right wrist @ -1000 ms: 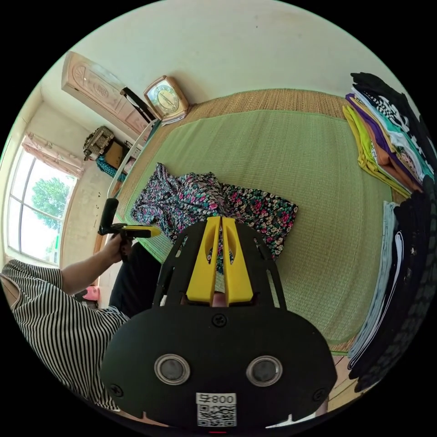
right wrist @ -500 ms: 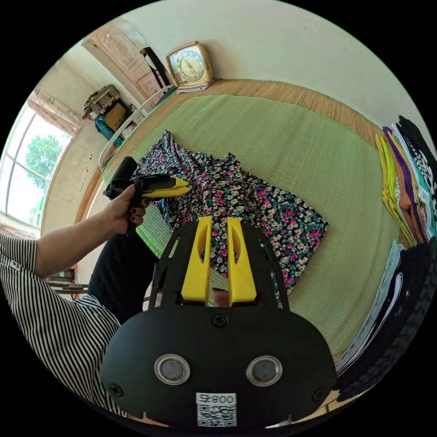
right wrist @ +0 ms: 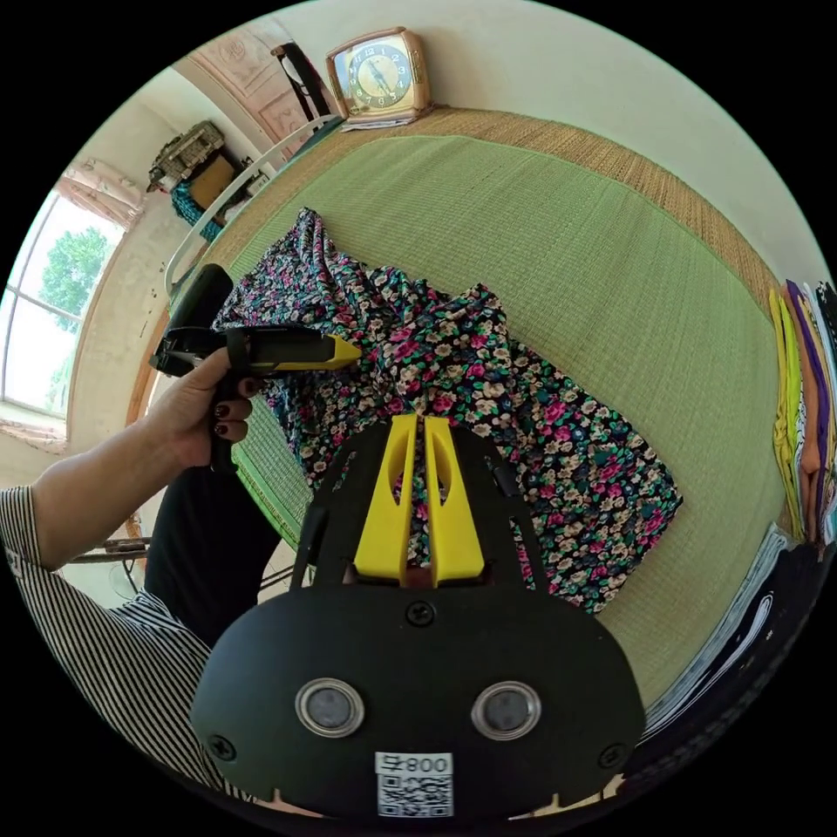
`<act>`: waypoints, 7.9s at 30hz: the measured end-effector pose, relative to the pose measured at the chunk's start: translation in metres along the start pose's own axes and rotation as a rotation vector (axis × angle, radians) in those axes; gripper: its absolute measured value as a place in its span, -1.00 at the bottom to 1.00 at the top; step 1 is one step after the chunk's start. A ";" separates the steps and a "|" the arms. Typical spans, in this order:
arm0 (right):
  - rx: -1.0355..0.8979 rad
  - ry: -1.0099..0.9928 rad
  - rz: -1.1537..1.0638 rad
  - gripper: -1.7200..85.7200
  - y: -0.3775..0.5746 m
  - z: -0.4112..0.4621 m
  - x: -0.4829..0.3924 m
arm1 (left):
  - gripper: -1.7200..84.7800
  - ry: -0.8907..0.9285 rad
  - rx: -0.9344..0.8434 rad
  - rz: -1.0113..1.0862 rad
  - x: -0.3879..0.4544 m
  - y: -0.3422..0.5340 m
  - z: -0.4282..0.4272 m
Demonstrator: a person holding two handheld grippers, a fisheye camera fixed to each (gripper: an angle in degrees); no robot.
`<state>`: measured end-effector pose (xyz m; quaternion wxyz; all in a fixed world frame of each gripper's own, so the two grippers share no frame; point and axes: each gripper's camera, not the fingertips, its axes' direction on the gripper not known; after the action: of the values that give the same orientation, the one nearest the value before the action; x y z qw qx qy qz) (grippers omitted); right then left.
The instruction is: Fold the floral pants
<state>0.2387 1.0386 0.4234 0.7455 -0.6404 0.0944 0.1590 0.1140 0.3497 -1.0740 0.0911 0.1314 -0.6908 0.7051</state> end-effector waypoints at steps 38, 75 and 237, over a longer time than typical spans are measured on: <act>0.290 -0.111 0.807 -0.88 0.324 -0.097 0.179 | -0.94 0.270 0.217 0.064 0.035 0.001 -0.116; -0.113 -0.019 0.021 -0.82 0.002 0.030 0.004 | -0.94 -0.906 0.226 -0.118 0.041 0.147 -0.266; -0.198 -0.115 -0.101 -0.95 -0.106 0.087 -0.048 | -0.94 -0.955 0.042 0.378 0.103 -0.074 -0.296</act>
<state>0.2266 1.1045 0.5523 0.6898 -0.7046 0.0032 0.1663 0.0216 0.6415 -0.9753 -0.3663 0.3137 -0.6528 0.5842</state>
